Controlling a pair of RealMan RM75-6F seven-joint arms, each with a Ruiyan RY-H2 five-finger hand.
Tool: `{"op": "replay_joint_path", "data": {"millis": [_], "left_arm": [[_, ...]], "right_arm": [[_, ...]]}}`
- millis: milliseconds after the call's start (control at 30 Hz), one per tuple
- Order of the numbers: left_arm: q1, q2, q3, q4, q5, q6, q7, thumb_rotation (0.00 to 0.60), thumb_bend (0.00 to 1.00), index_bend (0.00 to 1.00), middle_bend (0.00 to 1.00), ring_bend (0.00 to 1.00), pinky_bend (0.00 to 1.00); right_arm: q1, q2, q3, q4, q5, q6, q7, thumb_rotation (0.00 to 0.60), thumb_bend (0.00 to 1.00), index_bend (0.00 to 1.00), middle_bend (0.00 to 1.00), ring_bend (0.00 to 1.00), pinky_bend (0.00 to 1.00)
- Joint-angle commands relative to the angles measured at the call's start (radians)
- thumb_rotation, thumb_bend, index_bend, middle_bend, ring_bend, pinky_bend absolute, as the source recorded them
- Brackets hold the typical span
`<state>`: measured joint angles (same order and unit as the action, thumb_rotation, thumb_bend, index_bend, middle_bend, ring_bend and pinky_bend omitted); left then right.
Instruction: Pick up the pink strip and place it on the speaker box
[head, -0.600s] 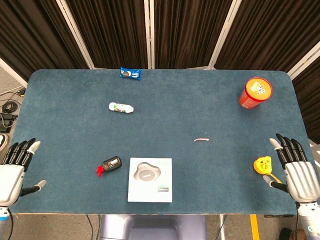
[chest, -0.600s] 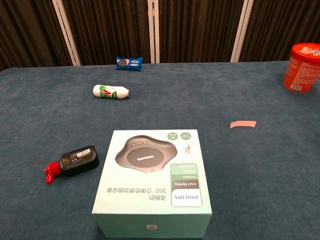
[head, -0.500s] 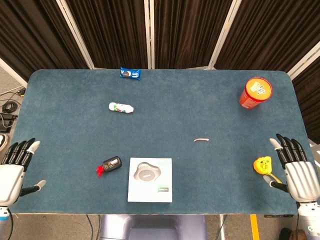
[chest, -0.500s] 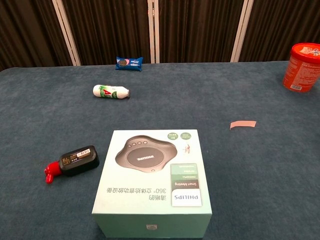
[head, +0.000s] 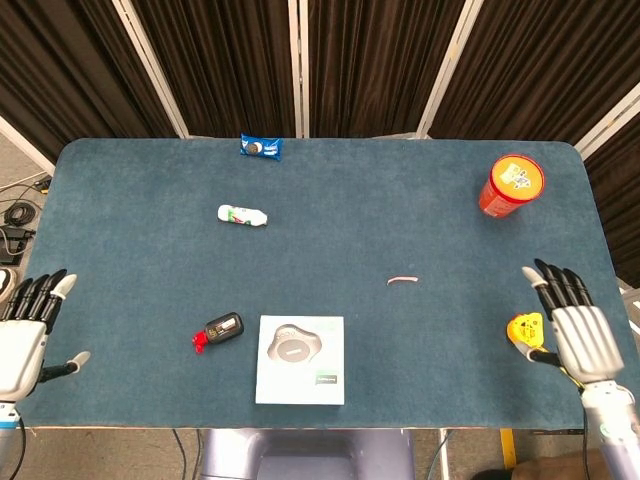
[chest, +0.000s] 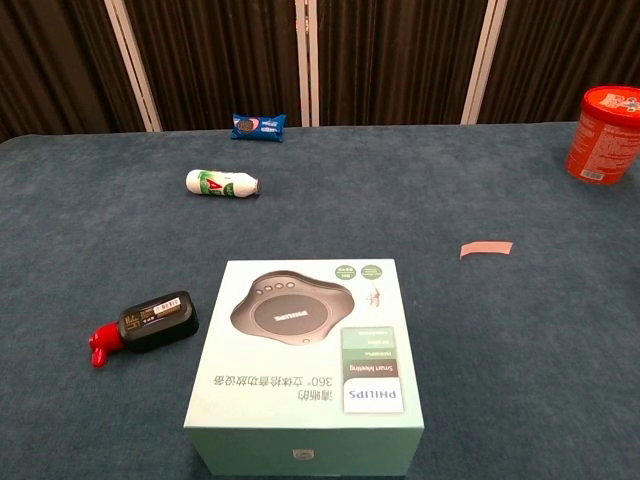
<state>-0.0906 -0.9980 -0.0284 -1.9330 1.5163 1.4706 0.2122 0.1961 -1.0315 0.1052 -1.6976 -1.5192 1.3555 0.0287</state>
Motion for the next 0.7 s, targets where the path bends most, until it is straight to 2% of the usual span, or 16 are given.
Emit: {"op": "replay_joint_path", "data": {"millis": [33, 133, 367, 567, 700], "left_arm": [[-0.015, -0.024, -0.01, 0.017, -0.024, -0.022, 0.023, 0.6, 0.0, 0.0, 0.0, 0.0, 0.0], [-0.026, -0.043, -0.018, 0.03, -0.057, -0.04, 0.048, 0.6, 0.0, 0.0, 0.0, 0.0, 0.0], [-0.041, -0.067, -0.036, 0.044, -0.112, -0.058, 0.085, 0.6, 0.0, 0.0, 0.0, 0.0, 0.0], [-0.051, -0.084, -0.046, 0.055, -0.155, -0.07, 0.112, 0.6, 0.0, 0.0, 0.0, 0.0, 0.0], [-0.062, -0.095, -0.055, 0.07, -0.195, -0.088, 0.127, 0.6, 0.0, 0.0, 0.0, 0.0, 0.0]], "right_arm": [[0.175, -0.044, 0.084, 0.08, 0.12, -0.231, -0.03, 0.6, 0.01, 0.13, 0.0, 0.0, 0.0], [0.265, -0.092, 0.116, 0.14, 0.172, -0.349, -0.022, 0.6, 0.05, 0.25, 0.0, 0.0, 0.0], [0.397, -0.202, 0.145, 0.272, 0.226, -0.498, 0.0, 0.6, 0.2, 0.33, 0.0, 0.0, 0.0], [0.487, -0.3, 0.139, 0.395, 0.272, -0.61, -0.027, 0.6, 0.24, 0.36, 0.0, 0.0, 0.0], [0.537, -0.385, 0.105, 0.49, 0.281, -0.68, -0.054, 0.6, 0.26, 0.38, 0.0, 0.0, 0.0]]}}
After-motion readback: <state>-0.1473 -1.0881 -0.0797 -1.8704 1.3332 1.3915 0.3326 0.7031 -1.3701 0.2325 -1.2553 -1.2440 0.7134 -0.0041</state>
